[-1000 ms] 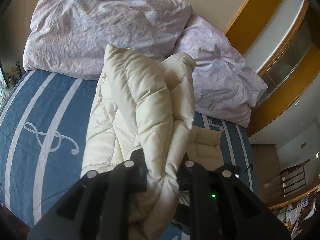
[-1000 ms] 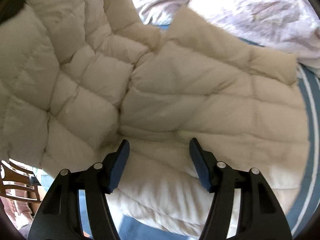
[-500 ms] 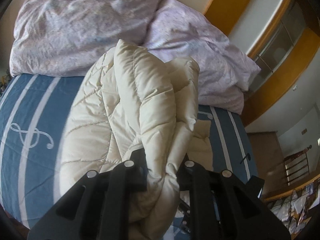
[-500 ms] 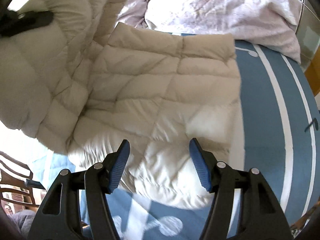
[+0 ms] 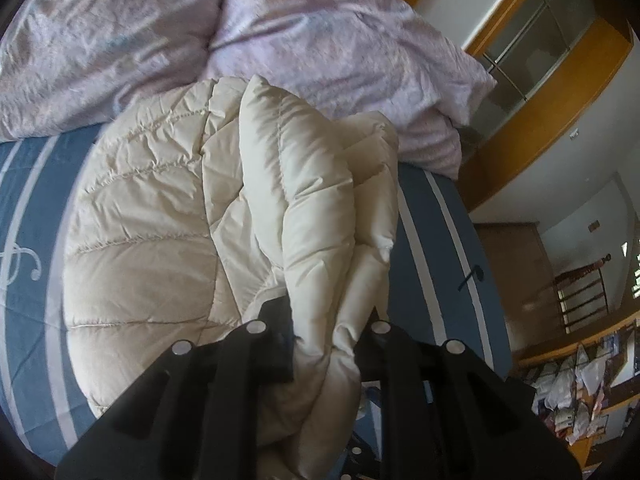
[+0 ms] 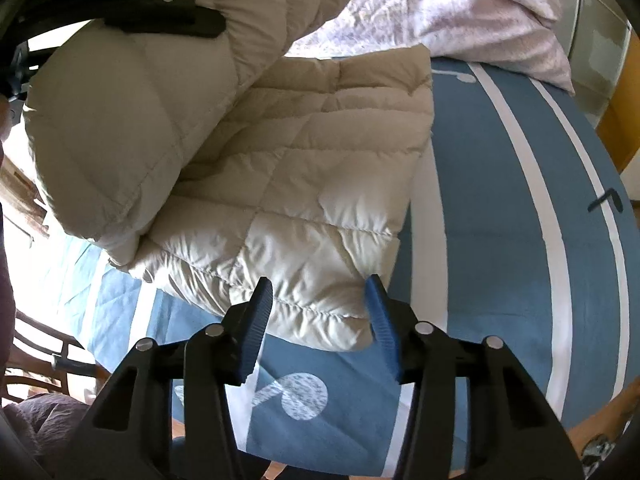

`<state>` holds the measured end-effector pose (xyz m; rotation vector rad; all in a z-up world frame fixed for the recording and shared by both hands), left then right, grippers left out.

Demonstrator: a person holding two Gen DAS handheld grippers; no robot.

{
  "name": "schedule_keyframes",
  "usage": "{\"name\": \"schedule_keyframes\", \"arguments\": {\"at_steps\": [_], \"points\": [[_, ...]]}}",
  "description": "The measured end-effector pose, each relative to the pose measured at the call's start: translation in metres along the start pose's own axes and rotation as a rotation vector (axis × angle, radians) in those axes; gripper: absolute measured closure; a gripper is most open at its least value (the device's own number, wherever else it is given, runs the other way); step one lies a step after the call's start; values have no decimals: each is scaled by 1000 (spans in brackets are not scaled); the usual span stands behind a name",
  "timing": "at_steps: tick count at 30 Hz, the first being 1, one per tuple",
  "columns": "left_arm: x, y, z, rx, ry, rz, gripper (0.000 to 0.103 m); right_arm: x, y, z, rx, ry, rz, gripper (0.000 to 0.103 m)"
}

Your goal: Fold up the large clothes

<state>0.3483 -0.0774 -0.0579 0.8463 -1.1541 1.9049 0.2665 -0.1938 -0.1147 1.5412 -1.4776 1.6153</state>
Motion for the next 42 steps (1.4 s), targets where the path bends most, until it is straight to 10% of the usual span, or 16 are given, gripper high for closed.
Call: {"name": "schedule_keyframes", "arguments": {"at_steps": [11,32,42], "points": [[6,-3,5,13,96,-19,52,-5,7,8,-36,2,-18,53],[19,-18,-84,-17,-207,85,51,-15,9,23,-85,4,-35,53],[-13,1,-85,-64,-184,30,50,-18,7,23,-91,14,-41,53]]}}
Point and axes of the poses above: each gripper's, at about its wrist camera, not at the fingertips, and x roughly against the way its jaws point, z to its right, y to its underside, the point moved 4 cm from there along -x, roughly the way its jaws point, and after that the axes turned 4 degrees about -z, right-handed, at the moved point
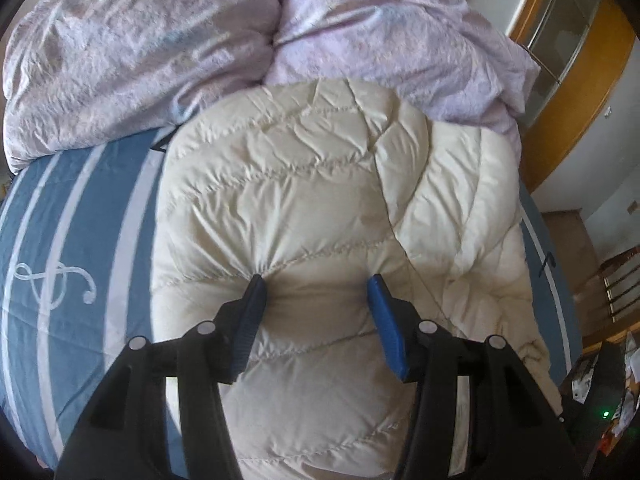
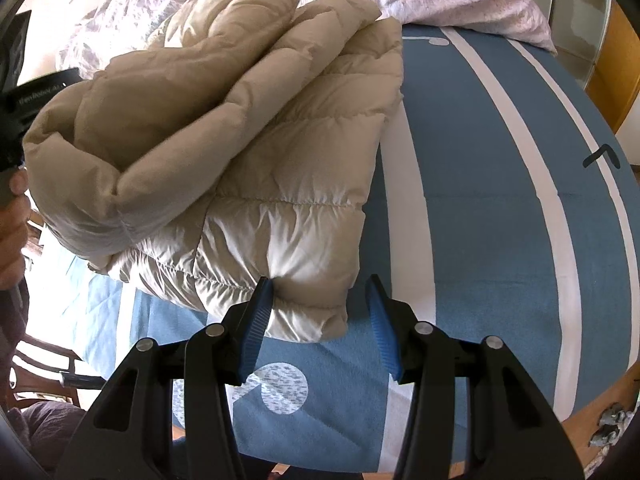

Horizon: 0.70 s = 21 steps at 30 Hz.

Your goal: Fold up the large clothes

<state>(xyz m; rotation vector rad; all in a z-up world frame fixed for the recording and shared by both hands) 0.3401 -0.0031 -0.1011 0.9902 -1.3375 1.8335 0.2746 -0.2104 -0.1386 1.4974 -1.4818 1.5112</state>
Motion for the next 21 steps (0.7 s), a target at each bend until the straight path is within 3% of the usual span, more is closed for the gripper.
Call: {"name": "schedule_keyframes", "arguments": {"at_steps": [21], "points": [[-35,36,40,-83,43,-53,50,-6,4,10,-20,-1,-11,53]]}}
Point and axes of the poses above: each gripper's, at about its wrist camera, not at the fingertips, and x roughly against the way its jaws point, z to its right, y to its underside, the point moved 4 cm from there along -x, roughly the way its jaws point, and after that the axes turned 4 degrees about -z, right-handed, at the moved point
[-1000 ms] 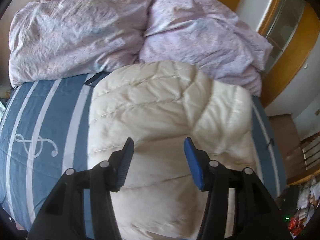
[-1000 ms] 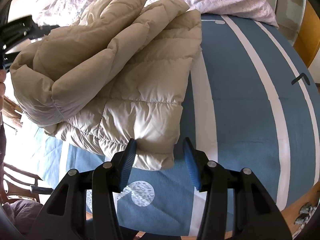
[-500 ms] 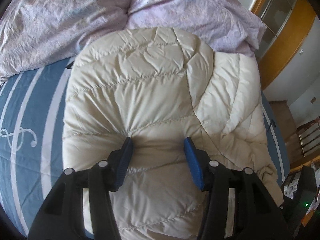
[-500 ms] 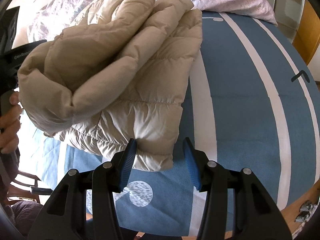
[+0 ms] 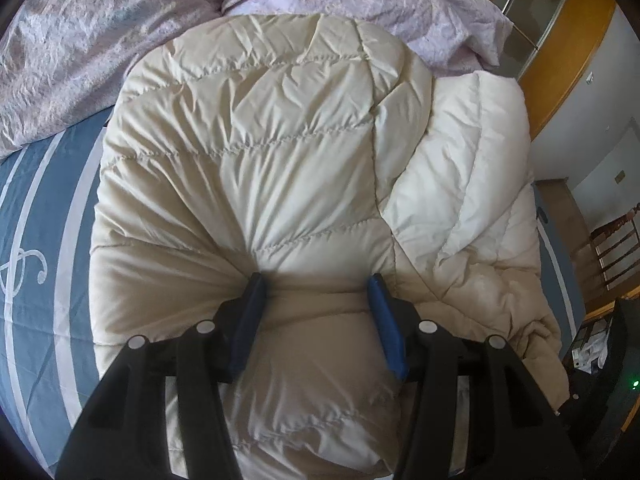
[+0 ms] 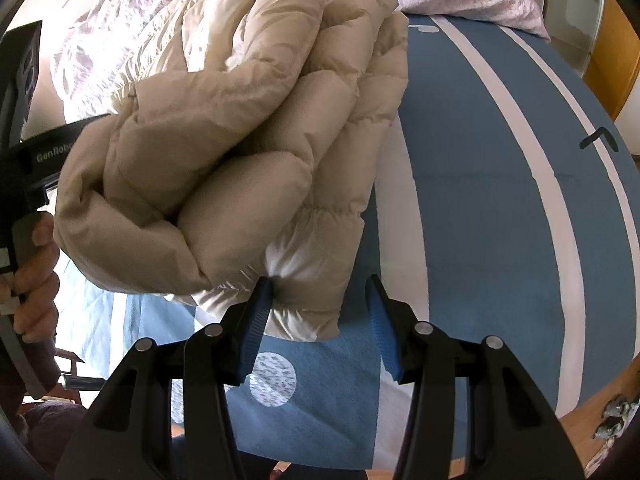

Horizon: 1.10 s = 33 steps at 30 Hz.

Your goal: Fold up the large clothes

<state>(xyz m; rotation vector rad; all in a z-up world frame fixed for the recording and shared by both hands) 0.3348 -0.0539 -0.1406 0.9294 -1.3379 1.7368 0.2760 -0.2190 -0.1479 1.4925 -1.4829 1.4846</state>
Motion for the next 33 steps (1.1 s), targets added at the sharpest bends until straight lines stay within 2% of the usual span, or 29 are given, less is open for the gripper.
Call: {"name": "schedule_keyframes", "arguments": {"at_steps": [13,22,33], "points": [[-20,2,11,-11,-50,1,50,9,-5,10,-18,14,1,52],[-23,-4,11,17,-39,-14,50,15,-17,33,-67,37,10,52],[-24,-9,7,39,-37,-21,50,32,-66,48,-100,81,80,52]]}}
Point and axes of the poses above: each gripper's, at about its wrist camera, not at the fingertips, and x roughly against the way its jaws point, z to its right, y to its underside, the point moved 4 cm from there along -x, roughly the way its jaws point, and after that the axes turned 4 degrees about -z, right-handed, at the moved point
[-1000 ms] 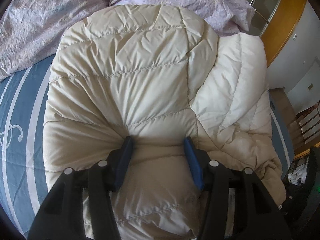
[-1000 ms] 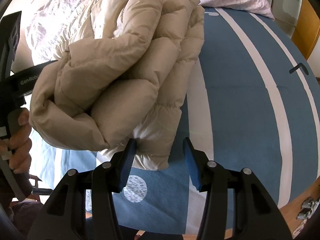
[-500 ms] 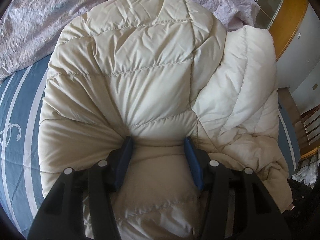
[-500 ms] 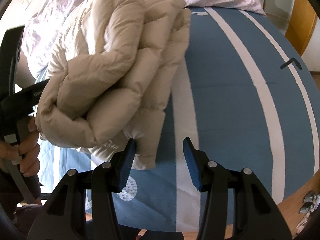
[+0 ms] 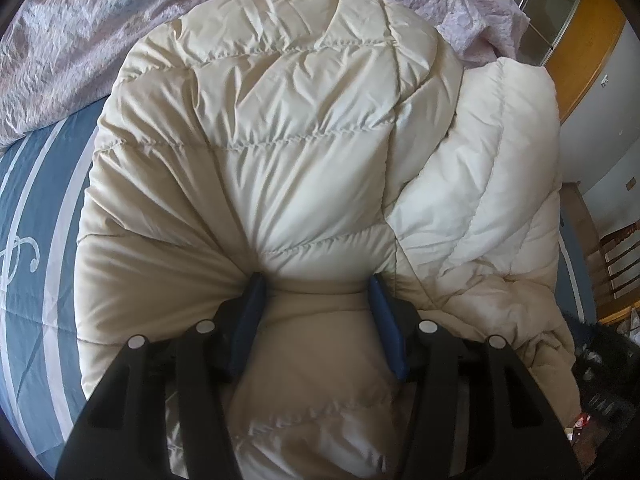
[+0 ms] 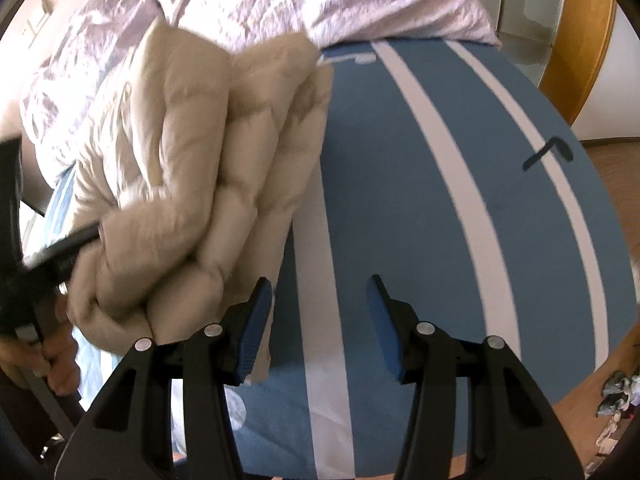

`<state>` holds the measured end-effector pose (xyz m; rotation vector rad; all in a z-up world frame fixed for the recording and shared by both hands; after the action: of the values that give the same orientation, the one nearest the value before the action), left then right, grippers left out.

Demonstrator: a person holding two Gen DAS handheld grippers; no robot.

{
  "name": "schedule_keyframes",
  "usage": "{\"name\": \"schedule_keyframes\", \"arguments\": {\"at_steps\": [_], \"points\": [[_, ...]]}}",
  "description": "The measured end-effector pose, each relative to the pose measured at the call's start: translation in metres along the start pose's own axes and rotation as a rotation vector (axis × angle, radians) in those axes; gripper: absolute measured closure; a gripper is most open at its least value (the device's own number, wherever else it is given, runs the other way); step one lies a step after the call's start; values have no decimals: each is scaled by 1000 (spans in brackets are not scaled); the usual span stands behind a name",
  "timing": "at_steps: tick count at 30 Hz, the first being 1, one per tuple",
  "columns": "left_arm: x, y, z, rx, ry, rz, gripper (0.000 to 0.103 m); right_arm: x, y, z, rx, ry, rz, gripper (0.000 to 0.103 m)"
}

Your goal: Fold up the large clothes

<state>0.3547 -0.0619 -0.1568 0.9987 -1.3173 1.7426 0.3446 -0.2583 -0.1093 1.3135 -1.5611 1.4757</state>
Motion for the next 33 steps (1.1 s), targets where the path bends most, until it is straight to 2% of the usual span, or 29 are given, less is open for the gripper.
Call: {"name": "schedule_keyframes", "arguments": {"at_steps": [11,23,29,33], "points": [[1,1,0,27,-1,11,50,30,-68,-32,43,-82,120,52],[3,2,-2,49,15,16,50,23,-98,-74,113,-88,109,51],[4,2,-3,48,16,16,50,9,-105,-80,113,-57,85,52],[5,3,-6,47,20,17,50,-6,-106,-79,115,-7,57,52]]}}
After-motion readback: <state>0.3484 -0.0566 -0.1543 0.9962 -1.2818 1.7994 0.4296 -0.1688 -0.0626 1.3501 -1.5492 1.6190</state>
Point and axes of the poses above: each gripper's, at about its wrist camera, not at the fingertips, and x roughly against the way its jaws point, z to its right, y to its underside, the point moved 4 cm from there along -x, roughly the way its jaws point, and after that the axes turned 4 degrees about -z, right-handed, at the moved point
